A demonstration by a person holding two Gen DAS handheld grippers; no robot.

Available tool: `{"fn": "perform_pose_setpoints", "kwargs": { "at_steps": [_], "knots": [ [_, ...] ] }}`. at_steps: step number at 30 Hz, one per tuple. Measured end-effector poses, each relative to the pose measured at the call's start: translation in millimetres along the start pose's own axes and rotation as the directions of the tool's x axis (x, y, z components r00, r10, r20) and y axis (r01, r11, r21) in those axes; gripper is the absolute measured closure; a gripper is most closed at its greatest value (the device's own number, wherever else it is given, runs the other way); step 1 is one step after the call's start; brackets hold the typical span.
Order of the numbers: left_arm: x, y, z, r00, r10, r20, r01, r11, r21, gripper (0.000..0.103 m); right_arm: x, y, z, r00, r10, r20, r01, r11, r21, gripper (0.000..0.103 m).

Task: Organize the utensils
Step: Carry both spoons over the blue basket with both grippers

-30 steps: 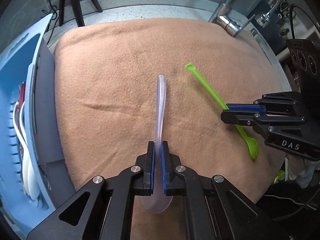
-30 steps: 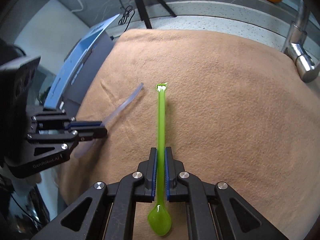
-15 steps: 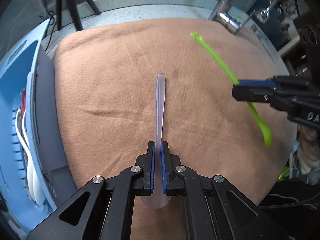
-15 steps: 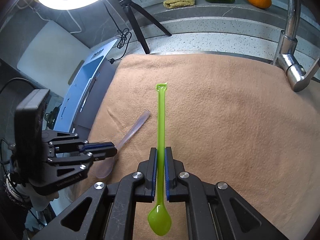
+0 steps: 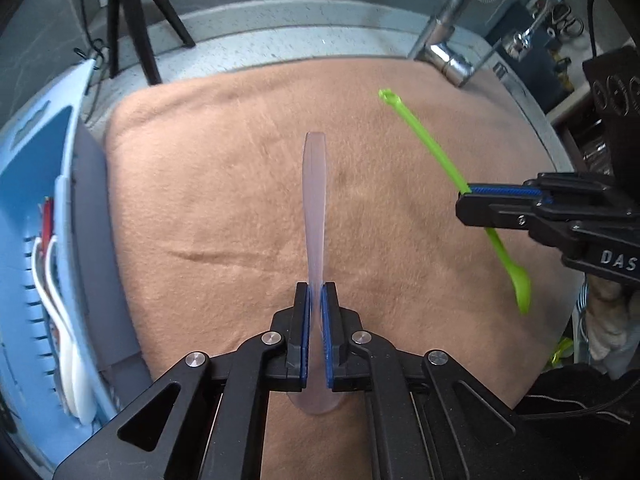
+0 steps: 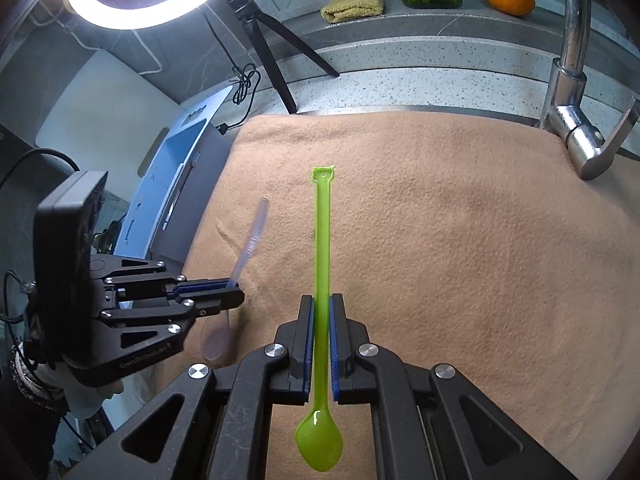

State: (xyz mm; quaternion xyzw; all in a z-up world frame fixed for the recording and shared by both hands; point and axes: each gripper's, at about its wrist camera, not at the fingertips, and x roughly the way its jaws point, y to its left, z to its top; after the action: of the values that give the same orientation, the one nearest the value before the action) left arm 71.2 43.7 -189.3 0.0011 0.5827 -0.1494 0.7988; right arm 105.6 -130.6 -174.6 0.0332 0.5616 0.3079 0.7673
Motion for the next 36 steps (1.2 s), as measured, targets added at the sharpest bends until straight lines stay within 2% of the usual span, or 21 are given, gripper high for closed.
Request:
{"fn": "perform_pose_setpoints", "kwargs": {
  "at_steps": [6, 10, 16, 19, 27, 32, 36],
  "knots": [
    [-32.9, 12.7, 0.5, 0.996, 0.004, 0.084, -0.002, 1.0, -0.028, 0.098, -1.3, 15.3, 14.7, 0.999, 0.024, 0.022, -0.023, 1.0, -0.01, 0.097],
    [-53.6, 20.1, -10.1, 0.991, 0.011, 0.132, -0.005, 0.999, -0.04, 0.098, -0.4, 34.2, 23.2, 0.999, 0.041, 0.032, -0.04, 0.999, -0.034, 0.097],
    [-92.1, 47.3, -22.4, 0.981, 0.02, 0.194, -0.006, 0.997, -0.072, 0.098, 4.5, 65.1, 39.6, 0.996, 0.082, 0.043, -0.079, 0.995, -0.066, 0.097],
    [-108.2, 63.8, -30.0, 0.975, 0.052, 0.218, -0.031, 0.995, -0.099, 0.098, 10.3, 85.3, 49.2, 0.993, 0.11, 0.047, -0.106, 0.991, -0.083, 0.097],
    [-126.6, 117.0, -57.1, 0.966, 0.14, 0.216, -0.1, 0.977, -0.188, 0.098, 37.4, 143.6, 65.9, 0.984, 0.169, 0.048, -0.162, 0.979, -0.126, 0.097],
    [-127.3, 144.0, -66.2, 0.968, 0.154, 0.2, -0.108, 0.969, -0.223, 0.098, 59.0, 172.9, 76.4, 0.979, 0.198, 0.04, -0.192, 0.975, -0.113, 0.097],
    [-114.7, 163.8, -69.9, 0.975, 0.149, 0.163, -0.107, 0.965, -0.242, 0.098, 81.2, 184.6, 81.3, 0.979, 0.203, 0.022, -0.201, 0.977, -0.072, 0.097]
  ]
}}
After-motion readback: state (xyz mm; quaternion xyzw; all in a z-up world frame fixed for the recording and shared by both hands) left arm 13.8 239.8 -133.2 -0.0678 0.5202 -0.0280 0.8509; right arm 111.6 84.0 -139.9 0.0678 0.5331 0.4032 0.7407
